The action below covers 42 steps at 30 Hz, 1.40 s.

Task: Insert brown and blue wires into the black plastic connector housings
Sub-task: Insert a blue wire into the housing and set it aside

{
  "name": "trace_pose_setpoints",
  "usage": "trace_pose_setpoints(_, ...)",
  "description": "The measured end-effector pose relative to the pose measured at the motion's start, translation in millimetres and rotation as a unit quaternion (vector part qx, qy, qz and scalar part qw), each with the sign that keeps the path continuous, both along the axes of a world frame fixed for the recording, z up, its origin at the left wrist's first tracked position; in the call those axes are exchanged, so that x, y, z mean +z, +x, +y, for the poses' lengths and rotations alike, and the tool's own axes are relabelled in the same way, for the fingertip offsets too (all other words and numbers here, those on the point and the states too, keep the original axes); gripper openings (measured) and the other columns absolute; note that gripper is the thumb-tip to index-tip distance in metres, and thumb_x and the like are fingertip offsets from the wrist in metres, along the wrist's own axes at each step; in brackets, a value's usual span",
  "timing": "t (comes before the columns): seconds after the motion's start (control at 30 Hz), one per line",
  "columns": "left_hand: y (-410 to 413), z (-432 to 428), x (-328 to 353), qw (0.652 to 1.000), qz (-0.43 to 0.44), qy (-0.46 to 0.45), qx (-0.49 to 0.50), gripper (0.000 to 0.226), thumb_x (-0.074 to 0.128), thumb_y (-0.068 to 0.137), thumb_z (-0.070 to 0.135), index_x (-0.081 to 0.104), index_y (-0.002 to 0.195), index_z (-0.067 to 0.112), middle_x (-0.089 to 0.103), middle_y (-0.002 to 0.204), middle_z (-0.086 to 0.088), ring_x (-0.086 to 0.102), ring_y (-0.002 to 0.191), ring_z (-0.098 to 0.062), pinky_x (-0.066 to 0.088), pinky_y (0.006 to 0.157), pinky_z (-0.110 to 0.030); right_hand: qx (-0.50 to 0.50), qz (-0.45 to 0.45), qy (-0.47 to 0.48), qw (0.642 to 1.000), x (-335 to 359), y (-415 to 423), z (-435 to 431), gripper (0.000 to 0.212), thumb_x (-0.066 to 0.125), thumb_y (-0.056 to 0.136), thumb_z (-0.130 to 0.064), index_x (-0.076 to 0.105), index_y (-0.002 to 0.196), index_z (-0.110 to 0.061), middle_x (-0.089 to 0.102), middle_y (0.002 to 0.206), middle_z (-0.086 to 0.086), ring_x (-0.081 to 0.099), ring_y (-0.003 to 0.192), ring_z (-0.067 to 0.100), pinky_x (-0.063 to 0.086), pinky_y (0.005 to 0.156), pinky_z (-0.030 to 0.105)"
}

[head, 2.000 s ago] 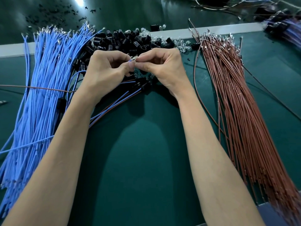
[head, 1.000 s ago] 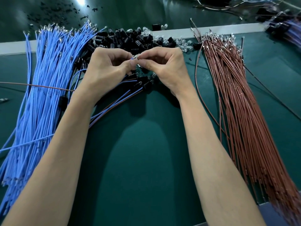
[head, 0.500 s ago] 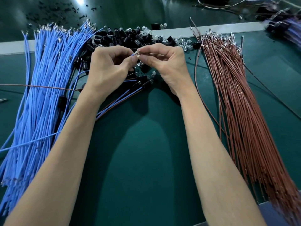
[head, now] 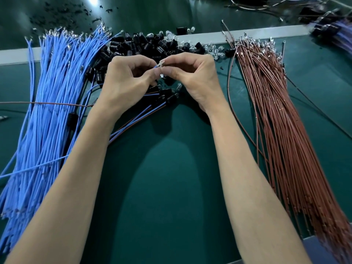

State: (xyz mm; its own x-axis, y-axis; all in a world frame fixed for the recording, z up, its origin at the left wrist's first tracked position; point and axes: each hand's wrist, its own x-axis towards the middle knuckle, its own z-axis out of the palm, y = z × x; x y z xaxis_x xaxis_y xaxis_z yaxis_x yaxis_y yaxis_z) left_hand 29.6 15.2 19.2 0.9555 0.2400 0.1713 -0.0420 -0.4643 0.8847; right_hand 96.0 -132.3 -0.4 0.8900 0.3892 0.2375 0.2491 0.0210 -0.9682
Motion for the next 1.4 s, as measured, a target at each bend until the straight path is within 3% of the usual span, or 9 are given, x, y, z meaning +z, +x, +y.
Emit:
trace_pose_setpoints(0.07, -1.3, 4.6, 3.4, 0.999, 0.019, -0.017, -0.022, 0.003, 0.069, 0.087, 0.019, 0.068, 0.085, 0.017, 0.068, 0.076, 0.0, 0.064, 0.065, -0.003, 0.053, 0.071, -0.021, -0.001, -0.015, -0.017, 1.0, -0.1, -0.9, 1.0, 0.015, 0.076, 0.076, 0.0, 0.071, 0.089, -0.006, 0.072, 0.082, 0.005, 0.069, 0.078, 0.012, 0.054, 0.079, 0.026)
trace_pose_setpoints(0.2, -3.4, 9.2, 8.2, 0.998, 0.038, -0.023, -0.032, 0.004, 0.07, 0.085, 0.024, 0.068, 0.083, 0.021, 0.071, 0.079, -0.003, 0.066, 0.073, -0.009, 0.053, 0.08, -0.028, -0.001, -0.023, -0.036, 0.999, 0.6, -0.7, 3.0, 0.021, 0.075, 0.077, -0.001, 0.068, 0.096, -0.006, 0.07, 0.081, 0.003, 0.068, 0.078, 0.01, 0.054, 0.081, 0.026)
trace_pose_setpoints(0.47, -1.1, -3.2, 10.4, 1.0, -0.023, 0.005, 0.006, 0.012, 0.072, 0.084, 0.024, 0.068, 0.087, 0.013, 0.066, 0.077, -0.01, 0.055, 0.065, -0.013, 0.043, 0.06, -0.021, -0.009, -0.024, -0.035, 0.999, 0.7, -0.9, 2.9, 0.018, 0.077, 0.077, -0.004, 0.068, 0.093, -0.006, 0.07, 0.081, 0.003, 0.067, 0.075, 0.007, 0.054, 0.076, 0.022)
trace_pose_setpoints(0.67, -2.4, -6.1, 9.3, 0.999, -0.033, 0.012, 0.001, 0.012, 0.075, 0.081, 0.022, 0.069, 0.087, 0.013, 0.062, 0.073, 0.008, 0.052, 0.061, -0.003, 0.039, 0.06, -0.012, -0.012, -0.028, -0.036, 0.999, 1.3, -1.0, 3.0, 0.02, 0.078, 0.076, -0.004, 0.067, 0.092, -0.005, 0.07, 0.082, 0.003, 0.067, 0.076, 0.008, 0.054, 0.077, 0.023)
trace_pose_setpoints(0.87, 2.1, -8.3, 7.1, 0.997, -0.019, -0.037, 0.061, 0.006, 0.069, 0.086, 0.026, 0.068, 0.081, 0.023, 0.065, 0.076, -0.01, 0.053, 0.067, -0.014, 0.044, 0.065, -0.026, -0.026, -0.04, -0.019, 0.999, 1.1, -2.7, 4.4, 0.02, 0.077, 0.074, 0.001, 0.068, 0.088, -0.009, 0.072, 0.082, 0.004, 0.07, 0.078, 0.012, 0.056, 0.08, 0.028)
trace_pose_setpoints(1.07, 3.3, -8.8, 13.6, 0.988, 0.009, -0.115, 0.1, 0.01, 0.07, 0.085, 0.025, 0.069, 0.075, 0.025, 0.065, 0.07, 0.003, 0.058, 0.069, -0.011, 0.047, 0.068, -0.023, -0.058, -0.054, 0.011, 0.997, 2.3, -5.7, 11.8, 0.025, 0.076, 0.072, 0.005, 0.066, 0.088, -0.011, 0.07, 0.081, -0.003, 0.07, 0.079, 0.009, 0.057, 0.082, 0.03)
trace_pose_setpoints(1.23, 1.0, -7.8, 19.4, 0.982, 0.017, -0.144, 0.118, 0.011, 0.073, 0.082, 0.023, 0.07, 0.072, 0.022, 0.065, 0.068, 0.001, 0.06, 0.069, -0.012, 0.054, 0.073, -0.03, -0.087, -0.057, 0.031, 0.994, 2.7, -9.7, 18.9, 0.025, 0.073, 0.073, 0.008, 0.067, 0.087, -0.011, 0.07, 0.08, -0.003, 0.07, 0.078, 0.008, 0.056, 0.079, 0.025)
trace_pose_setpoints(1.4, 0.0, -6.1, 24.6, 0.979, 0.059, -0.156, 0.116, 0.018, 0.077, 0.078, 0.026, 0.068, 0.063, 0.024, 0.061, 0.054, 0.013, 0.057, 0.055, -0.002, 0.04, 0.051, -0.01, -0.106, -0.055, 0.037, 0.992, 2.6, -12.5, 22.5, 0.023, 0.071, 0.074, 0.012, 0.068, 0.088, -0.006, 0.07, 0.078, -0.003, 0.069, 0.075, 0.003, 0.054, 0.074, 0.018)
